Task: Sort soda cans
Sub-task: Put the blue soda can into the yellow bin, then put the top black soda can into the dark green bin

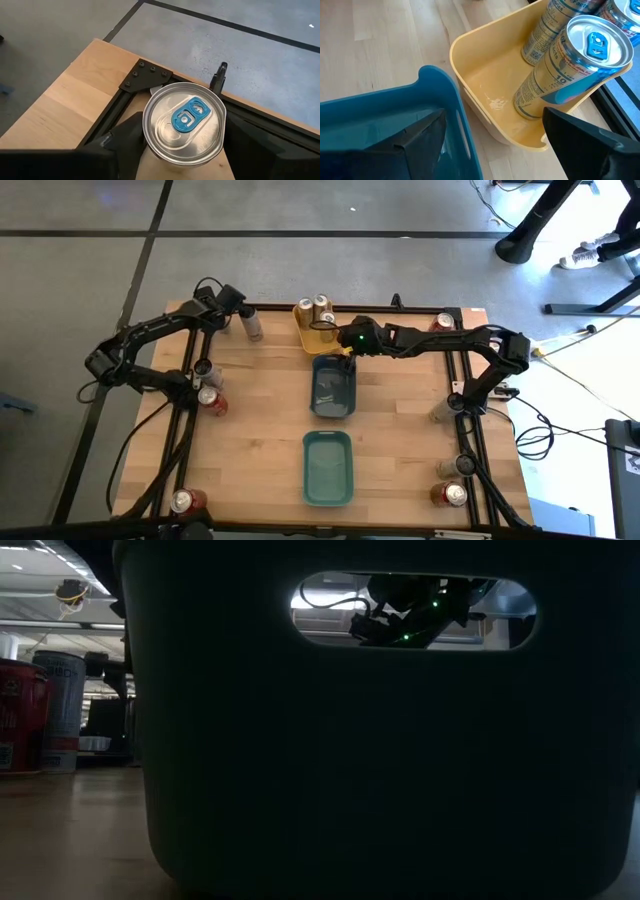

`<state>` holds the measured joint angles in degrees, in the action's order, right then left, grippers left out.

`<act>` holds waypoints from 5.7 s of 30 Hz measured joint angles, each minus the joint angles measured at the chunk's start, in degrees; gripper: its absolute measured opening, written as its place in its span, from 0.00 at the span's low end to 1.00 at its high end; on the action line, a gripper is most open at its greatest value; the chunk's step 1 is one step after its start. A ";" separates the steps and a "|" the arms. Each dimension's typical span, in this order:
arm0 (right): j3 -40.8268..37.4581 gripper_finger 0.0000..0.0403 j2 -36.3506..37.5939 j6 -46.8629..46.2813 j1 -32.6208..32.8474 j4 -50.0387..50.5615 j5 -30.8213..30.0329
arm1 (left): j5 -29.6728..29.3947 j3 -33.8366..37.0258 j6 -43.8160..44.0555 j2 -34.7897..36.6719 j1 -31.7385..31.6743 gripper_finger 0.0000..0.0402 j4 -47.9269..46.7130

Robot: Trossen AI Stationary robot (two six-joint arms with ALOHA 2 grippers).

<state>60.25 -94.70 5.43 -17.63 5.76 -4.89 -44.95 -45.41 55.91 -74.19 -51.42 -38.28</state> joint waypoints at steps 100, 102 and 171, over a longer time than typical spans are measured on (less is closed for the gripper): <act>-9.73 0.82 19.98 -13.22 4.99 18.18 11.78 | 16.68 -26.51 -39.60 -18.74 29.92 0.56 21.03; -10.36 0.82 19.98 -13.82 4.96 17.43 11.78 | 16.65 -26.51 -39.86 -19.75 29.75 0.56 21.42; -13.11 0.82 19.96 -14.27 4.96 13.33 11.80 | 14.42 -26.48 -44.11 4.61 30.42 0.80 5.25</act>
<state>47.13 -74.74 -8.84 -12.67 19.09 6.92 -30.53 -71.90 11.80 -69.58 -21.00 -33.03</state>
